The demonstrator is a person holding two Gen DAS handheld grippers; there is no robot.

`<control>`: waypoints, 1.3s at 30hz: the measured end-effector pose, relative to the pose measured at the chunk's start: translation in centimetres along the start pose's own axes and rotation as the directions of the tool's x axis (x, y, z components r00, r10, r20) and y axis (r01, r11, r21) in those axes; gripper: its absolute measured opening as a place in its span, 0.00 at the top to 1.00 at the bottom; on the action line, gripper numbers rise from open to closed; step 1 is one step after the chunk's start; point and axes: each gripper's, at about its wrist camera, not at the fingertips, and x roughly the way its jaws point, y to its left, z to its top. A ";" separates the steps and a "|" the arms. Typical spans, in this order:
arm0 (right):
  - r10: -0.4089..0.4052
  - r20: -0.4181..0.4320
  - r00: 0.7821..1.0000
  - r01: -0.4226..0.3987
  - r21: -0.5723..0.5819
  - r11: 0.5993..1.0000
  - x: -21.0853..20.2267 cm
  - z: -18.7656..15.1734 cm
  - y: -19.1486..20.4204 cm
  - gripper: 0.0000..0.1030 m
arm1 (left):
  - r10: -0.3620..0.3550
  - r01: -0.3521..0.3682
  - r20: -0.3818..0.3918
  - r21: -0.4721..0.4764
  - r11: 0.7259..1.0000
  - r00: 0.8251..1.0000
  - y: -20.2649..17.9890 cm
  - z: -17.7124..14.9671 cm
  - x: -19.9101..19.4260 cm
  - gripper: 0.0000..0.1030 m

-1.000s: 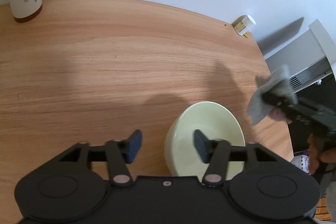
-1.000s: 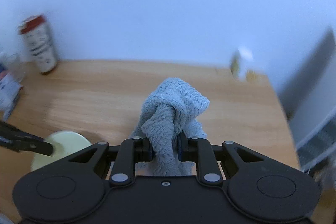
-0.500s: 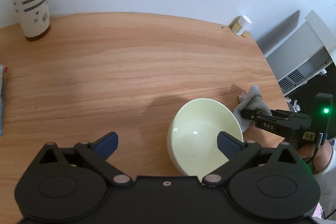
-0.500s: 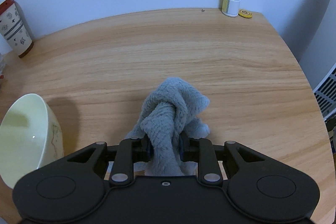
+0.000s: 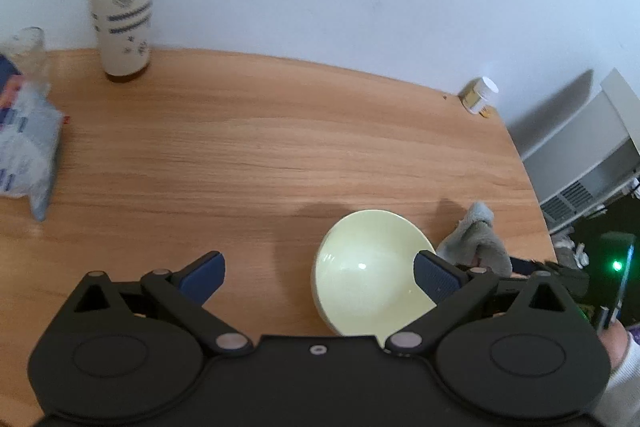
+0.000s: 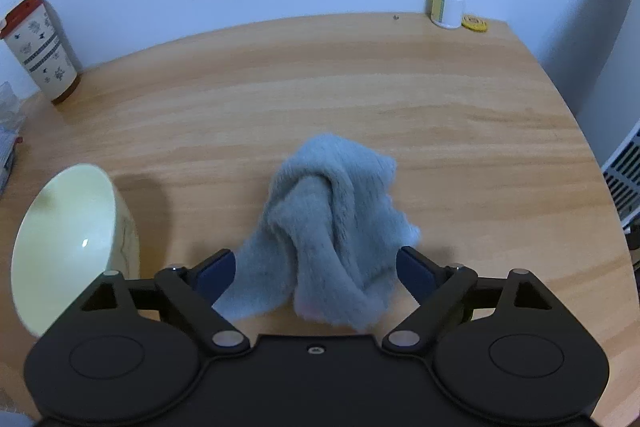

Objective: Clean bowl
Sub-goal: 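Lower the bowl onto the table and open the left gripper, then place the cloth beside the bowl and open the right gripper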

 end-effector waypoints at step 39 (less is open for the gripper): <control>0.078 0.161 0.984 -0.058 -0.129 0.990 -24.0 -10.8 -1.7 0.00 | 0.175 -0.177 0.106 0.007 0.984 0.979 -15.1 -15.2 -12.8 0.00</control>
